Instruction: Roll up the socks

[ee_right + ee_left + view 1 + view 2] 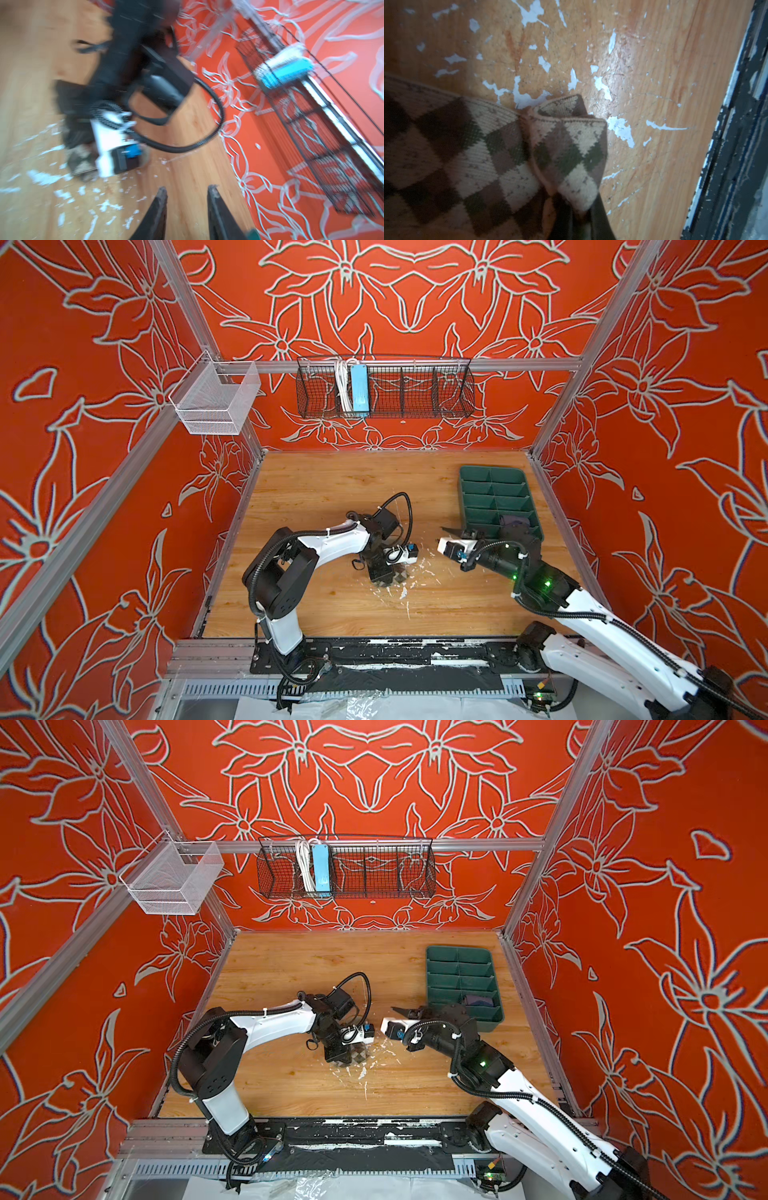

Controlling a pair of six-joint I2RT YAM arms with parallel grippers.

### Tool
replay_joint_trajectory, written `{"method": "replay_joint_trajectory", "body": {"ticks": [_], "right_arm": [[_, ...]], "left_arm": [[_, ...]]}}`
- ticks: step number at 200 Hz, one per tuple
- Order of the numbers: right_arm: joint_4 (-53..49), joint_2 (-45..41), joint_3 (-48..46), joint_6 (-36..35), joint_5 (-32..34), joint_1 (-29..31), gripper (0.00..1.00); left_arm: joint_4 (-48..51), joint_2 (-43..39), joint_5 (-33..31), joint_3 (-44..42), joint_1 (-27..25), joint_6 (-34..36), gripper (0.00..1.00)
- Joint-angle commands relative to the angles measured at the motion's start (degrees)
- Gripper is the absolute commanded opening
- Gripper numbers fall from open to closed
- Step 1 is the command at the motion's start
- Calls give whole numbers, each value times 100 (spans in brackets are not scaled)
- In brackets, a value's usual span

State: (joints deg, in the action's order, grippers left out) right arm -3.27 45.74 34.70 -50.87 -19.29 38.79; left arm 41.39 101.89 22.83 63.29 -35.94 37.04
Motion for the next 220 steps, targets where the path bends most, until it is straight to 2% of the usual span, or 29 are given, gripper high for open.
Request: {"method": "replay_joint_trajectory", "body": {"ticks": [1,23,48,71,119,163,187,201,212,220], "right_arm": [[-874,407,-162,-918,-289,613,38],[-548,1314,-182,-1021,329,1422,39],[620,2369,-152,-848,980,1966,40],[1341,3194,-13,-656,1306,2037,43],[2093,4359,211,-366,2217,2007,45],[2162,4770,340,-217,2219,1986,43],[1753,4862,451,-189,2170,1984,33],[1370,4849,543,-165,2099,1984,20],[1021,4848,626,-72,2048,1984,5],[733,4831,705,29,2023,1984,0]], "left_arm": [[500,415,123,38,115,-77,0],[640,620,104,261,138,-108,0],[745,745,91,410,142,-117,0],[745,745,109,402,150,-108,0],[730,697,154,342,158,-118,0],[774,701,187,377,157,-83,0],[754,638,180,377,158,-104,0],[681,520,136,345,158,-168,4],[616,363,132,304,158,-207,8],[548,223,133,258,158,-244,11]]}}
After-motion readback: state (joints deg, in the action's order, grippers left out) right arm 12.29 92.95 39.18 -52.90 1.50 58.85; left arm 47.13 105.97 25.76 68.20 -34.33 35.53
